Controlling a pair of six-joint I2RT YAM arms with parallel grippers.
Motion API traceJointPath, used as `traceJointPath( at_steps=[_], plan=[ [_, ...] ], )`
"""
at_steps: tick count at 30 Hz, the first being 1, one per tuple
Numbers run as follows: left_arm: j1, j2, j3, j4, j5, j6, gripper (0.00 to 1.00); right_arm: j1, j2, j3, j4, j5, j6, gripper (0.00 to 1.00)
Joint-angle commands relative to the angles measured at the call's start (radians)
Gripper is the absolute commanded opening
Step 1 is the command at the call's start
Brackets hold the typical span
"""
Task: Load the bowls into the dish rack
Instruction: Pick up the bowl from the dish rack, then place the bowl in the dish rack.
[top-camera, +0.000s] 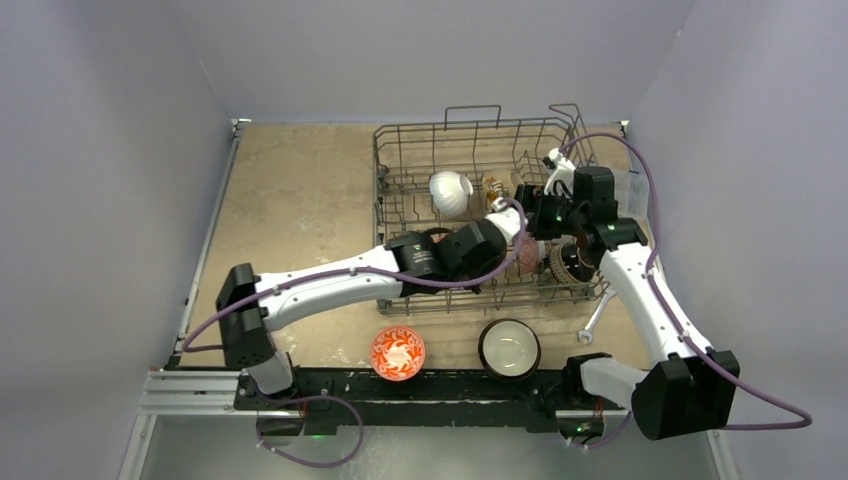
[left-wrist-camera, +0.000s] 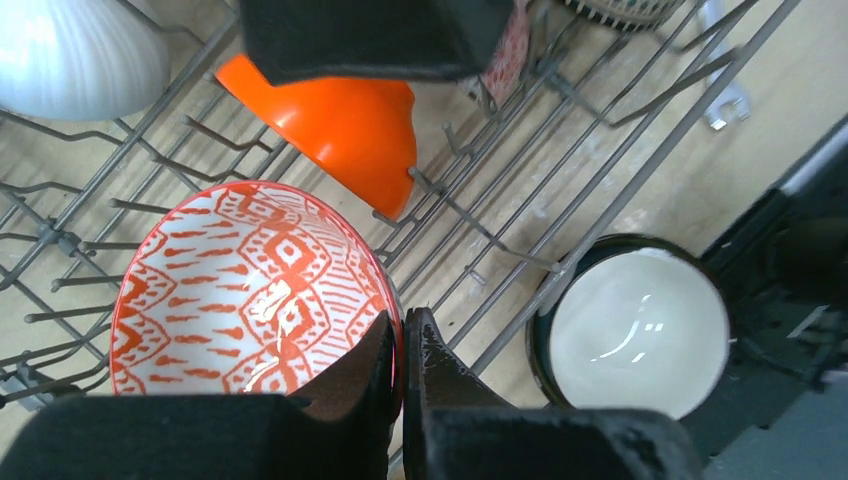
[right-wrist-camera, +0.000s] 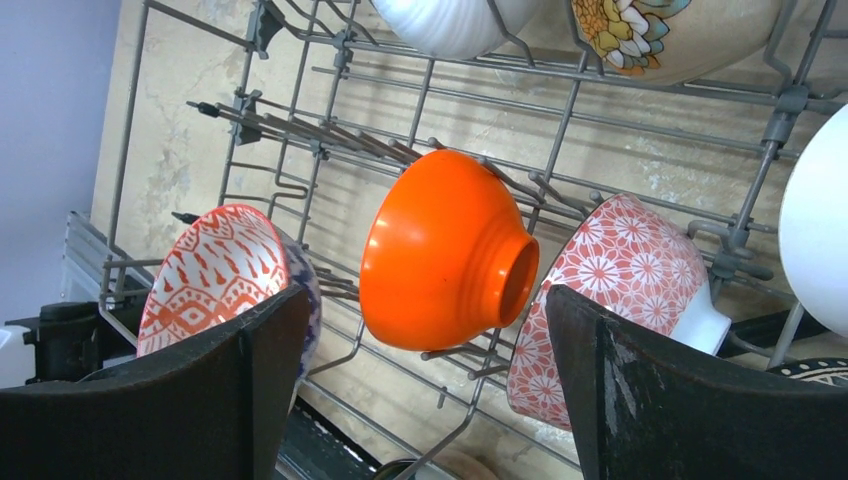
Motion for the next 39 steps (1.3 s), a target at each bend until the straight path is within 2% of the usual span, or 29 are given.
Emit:
traceJointPath(
  at_steps=[1, 5, 12, 17, 20, 28, 39],
  plan=[
    [0.086, -0.218, -0.09, 0.284, 0.133, -0.069, 0.0, -0.002, -0.034, 0.06, 0.0, -0.015, -0.042, 0.91],
    [0.214, -0.372, -0.301, 0.582, 0.305, -0.262, 0.0, -0.001, -0.032, 0.058, 0.009, -0.046, -0.041, 0.92],
    [0.296, -0.497, -0.589, 1.003, 0.336, -0.543, 0.0, 0.042, -0.023, 0.056, 0.048, -0.069, -0.011, 0.93],
    [0.322, -0.507, -0.8, 1.363, 0.304, -0.78, 0.0, 0.114, -0.009, 0.059, 0.084, -0.05, 0.026, 0.92],
    [0.323, -0.485, -0.883, 1.504, 0.26, -0.892, 0.0, 0.146, -0.003, 0.058, 0.105, -0.049, 0.047, 0.89],
    [0.329, -0.418, -1.006, 1.696, 0.184, -1.039, 0.0, 0.154, -0.012, 0.058, 0.106, -0.014, 0.046, 0.89],
    [0.328, -0.358, -1.043, 1.698, 0.11, -1.144, 0.0, 0.154, -0.001, 0.064, 0.095, 0.006, 0.031, 0.89]
  ],
)
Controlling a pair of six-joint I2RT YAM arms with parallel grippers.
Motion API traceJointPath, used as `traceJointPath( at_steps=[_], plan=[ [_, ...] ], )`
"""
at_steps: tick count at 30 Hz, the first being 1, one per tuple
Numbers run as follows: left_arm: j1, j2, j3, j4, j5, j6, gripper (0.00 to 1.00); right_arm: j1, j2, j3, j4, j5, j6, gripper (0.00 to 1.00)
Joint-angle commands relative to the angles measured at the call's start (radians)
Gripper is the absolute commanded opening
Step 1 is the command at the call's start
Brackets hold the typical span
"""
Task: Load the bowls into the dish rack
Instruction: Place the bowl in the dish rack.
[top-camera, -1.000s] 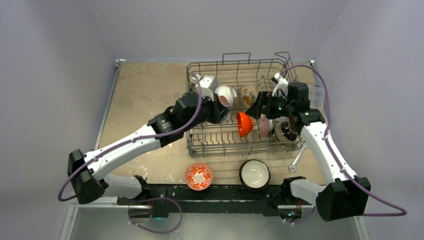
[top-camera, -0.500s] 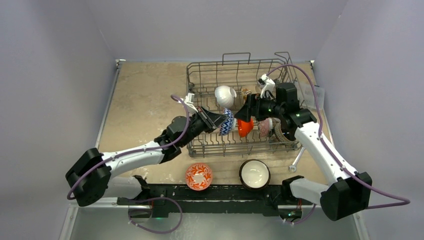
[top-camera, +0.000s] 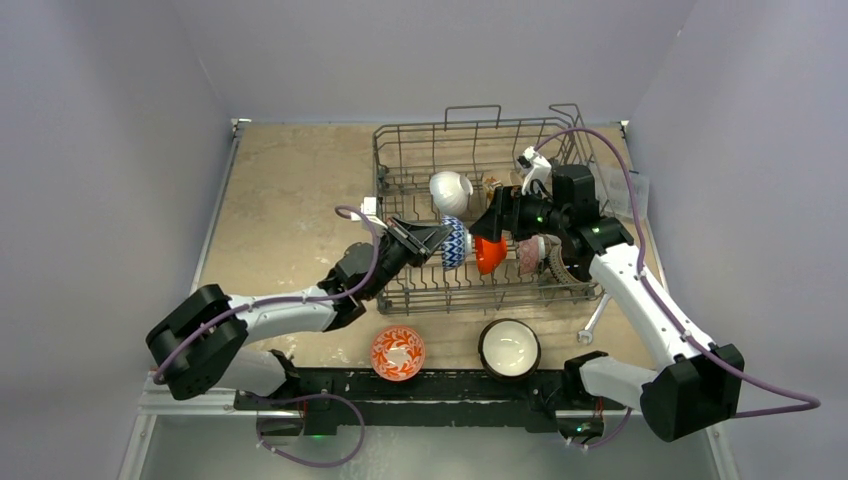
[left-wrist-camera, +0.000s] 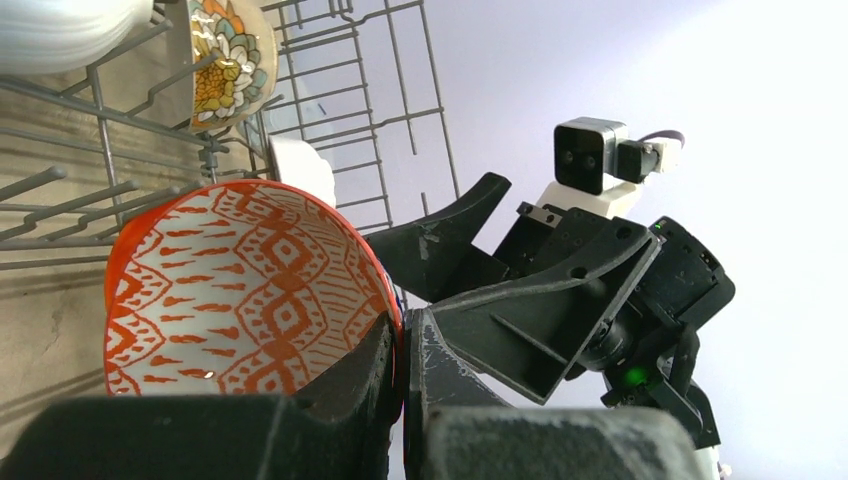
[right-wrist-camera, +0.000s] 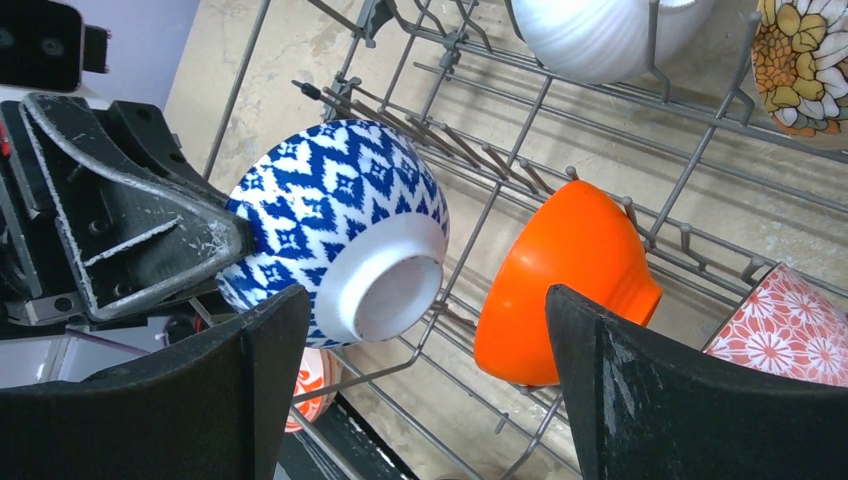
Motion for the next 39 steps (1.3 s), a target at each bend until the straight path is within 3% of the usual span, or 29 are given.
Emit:
traceJointPath(
  at_steps=[1, 25, 39],
  plan=[
    [0.002, 0.005, -0.02, 0.125, -0.06, -0.087, 0.0, 0.001, 0.001, 0.046, 0.014, 0.021, -0.011, 0.89],
    [0.004, 0.133, -0.021, 0.037, -0.101, -0.136, 0.0, 0.001, 0.009, 0.037, 0.0, 0.025, -0.028, 0.89],
    [0.002, 0.098, 0.117, -0.004, 0.077, 0.129, 0.0, 0.001, 0.009, 0.04, -0.01, 0.04, -0.04, 0.9]
  ],
)
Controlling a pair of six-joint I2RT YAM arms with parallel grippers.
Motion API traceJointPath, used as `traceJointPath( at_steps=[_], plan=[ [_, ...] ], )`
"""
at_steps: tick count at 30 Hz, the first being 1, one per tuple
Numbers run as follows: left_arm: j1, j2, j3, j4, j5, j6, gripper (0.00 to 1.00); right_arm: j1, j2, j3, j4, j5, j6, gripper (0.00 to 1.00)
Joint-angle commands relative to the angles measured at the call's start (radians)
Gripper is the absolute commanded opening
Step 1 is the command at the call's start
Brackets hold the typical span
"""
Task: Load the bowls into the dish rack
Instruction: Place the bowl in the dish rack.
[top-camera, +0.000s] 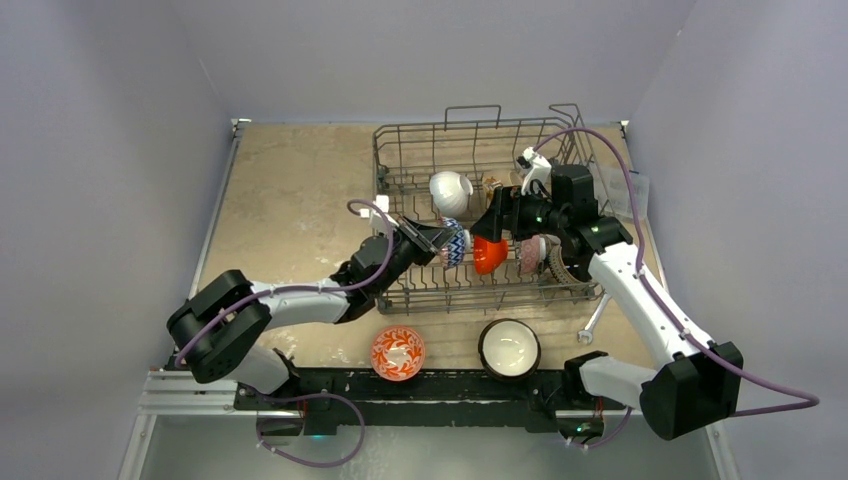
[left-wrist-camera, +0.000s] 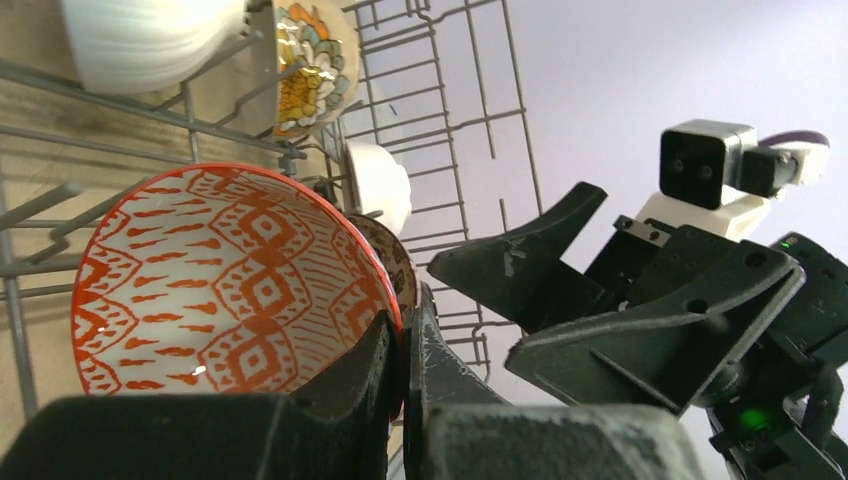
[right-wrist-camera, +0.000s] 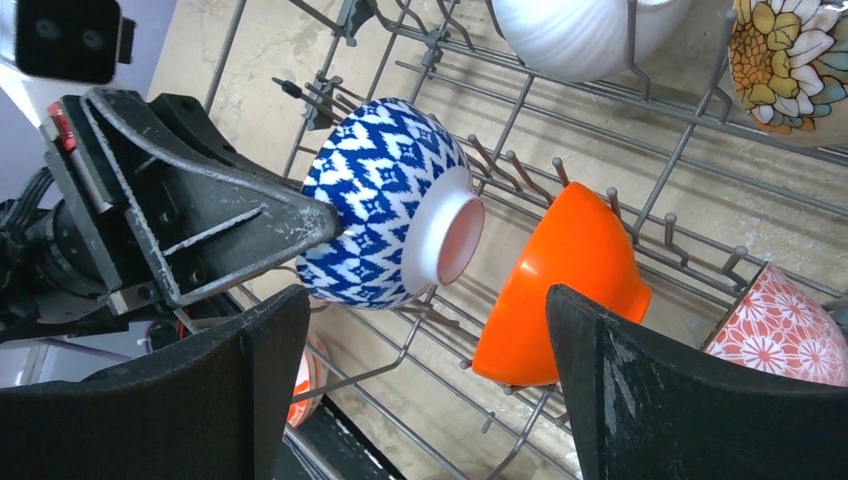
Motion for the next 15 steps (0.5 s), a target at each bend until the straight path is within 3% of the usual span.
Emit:
traceJointPath(
  at_steps=[1, 9, 15],
  plan=[
    [-0.006, -0.036, 0.073, 0.032, 0.097, 0.102, 0.0, 0.001, 0.002, 0.04, -0.003, 0.013, -0.021, 0.9],
    [-0.006, -0.004, 0.016, 0.18, 0.125, 0.06, 0.0, 0.0, 0.006, 0.041, -0.006, 0.019, -0.024, 0.9],
    [-0.005, 0.019, -0.02, 0.198, 0.099, 0.013, 0.0, 0.0, 0.004, 0.046, -0.017, 0.032, -0.033, 0.9]
  ],
)
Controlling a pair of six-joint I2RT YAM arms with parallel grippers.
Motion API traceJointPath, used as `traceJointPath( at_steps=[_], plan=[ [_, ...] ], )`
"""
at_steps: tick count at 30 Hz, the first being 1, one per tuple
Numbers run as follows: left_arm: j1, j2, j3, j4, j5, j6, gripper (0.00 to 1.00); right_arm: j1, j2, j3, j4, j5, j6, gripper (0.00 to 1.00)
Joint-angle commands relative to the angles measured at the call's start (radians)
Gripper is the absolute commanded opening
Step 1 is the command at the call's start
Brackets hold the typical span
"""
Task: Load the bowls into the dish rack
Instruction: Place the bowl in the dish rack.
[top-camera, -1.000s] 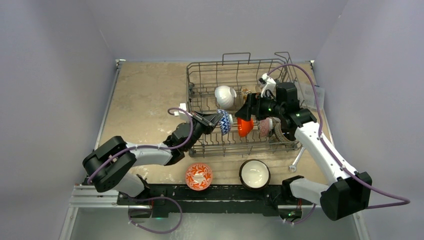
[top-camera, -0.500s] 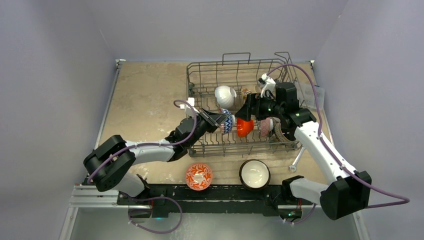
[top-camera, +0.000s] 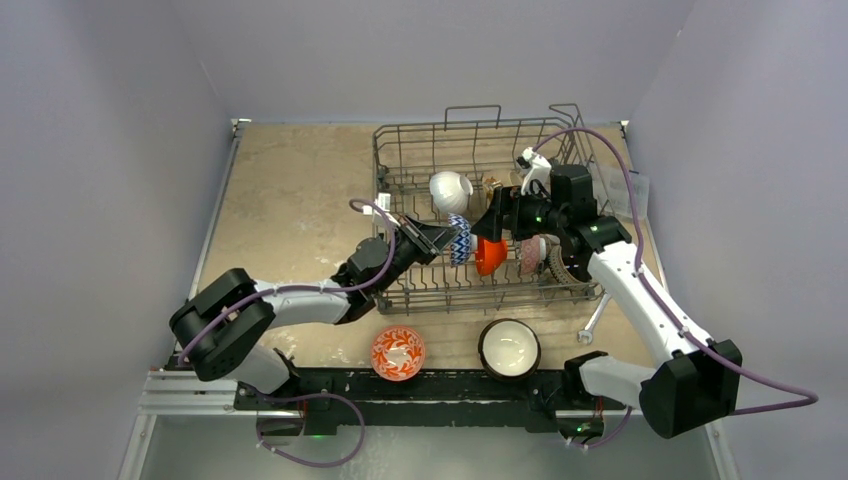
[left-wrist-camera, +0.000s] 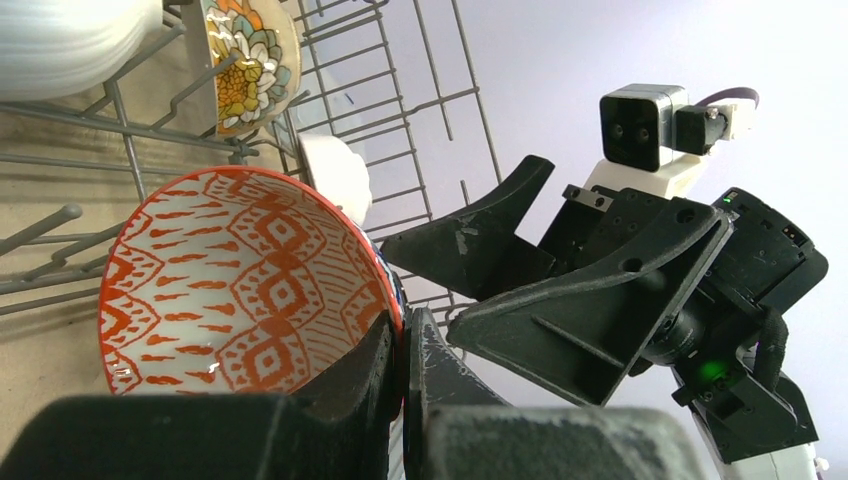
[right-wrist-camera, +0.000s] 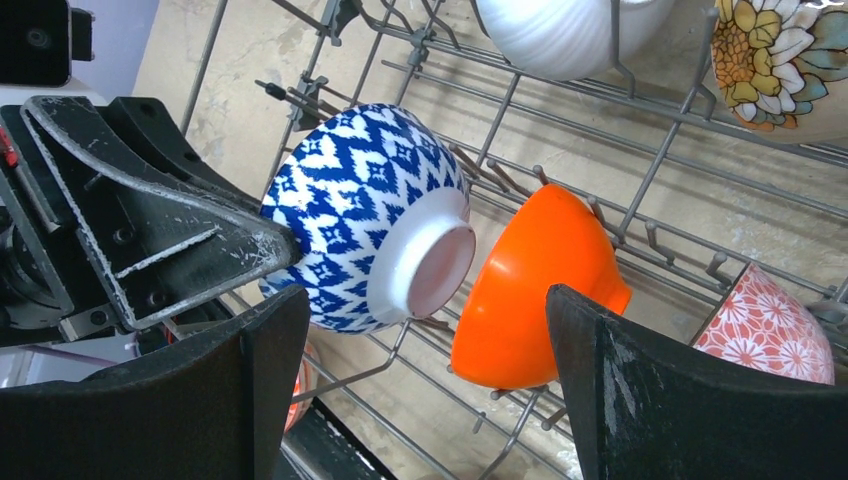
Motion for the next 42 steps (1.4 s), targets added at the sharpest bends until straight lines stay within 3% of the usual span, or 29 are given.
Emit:
traceJointPath(
  at_steps=[1, 7, 20, 25, 30, 33, 37, 42],
  plan=[
    [-0.004, 0.01, -0.031, 0.106, 0.009, -0.055, 0.0, 0.001, -0.004, 0.046, -0.016, 0.017, -0.025, 0.9],
    [0.003, 0.006, -0.051, 0.062, -0.016, -0.075, 0.0, 0.0, -0.004, 0.043, -0.02, 0.023, -0.031, 0.9],
    [0.078, 0.148, -0.082, 0.244, 0.162, -0.199, 0.0, 0.0, -0.002, 0.04, -0.023, 0.027, -0.034, 0.9],
    [0.078, 0.141, -0.076, 0.174, 0.163, -0.203, 0.0, 0.001, -0.002, 0.04, -0.024, 0.022, -0.034, 0.9],
    [0.078, 0.071, -0.065, 0.034, 0.134, -0.167, 0.09, 0.001, -0.005, 0.034, -0.023, 0.018, -0.036, 0.9],
    [0.077, 0.027, -0.043, -0.062, 0.13, -0.131, 0.0, 0.001, -0.004, 0.032, -0.02, 0.016, -0.036, 0.9],
    [0.077, 0.009, -0.034, -0.114, 0.1, -0.112, 0.0, 0.0, -0.001, 0.031, -0.017, 0.013, -0.037, 0.9],
    [0.077, 0.037, -0.038, -0.089, 0.121, -0.135, 0.26, -0.001, 0.0, 0.032, -0.018, 0.008, -0.037, 0.9]
  ],
)
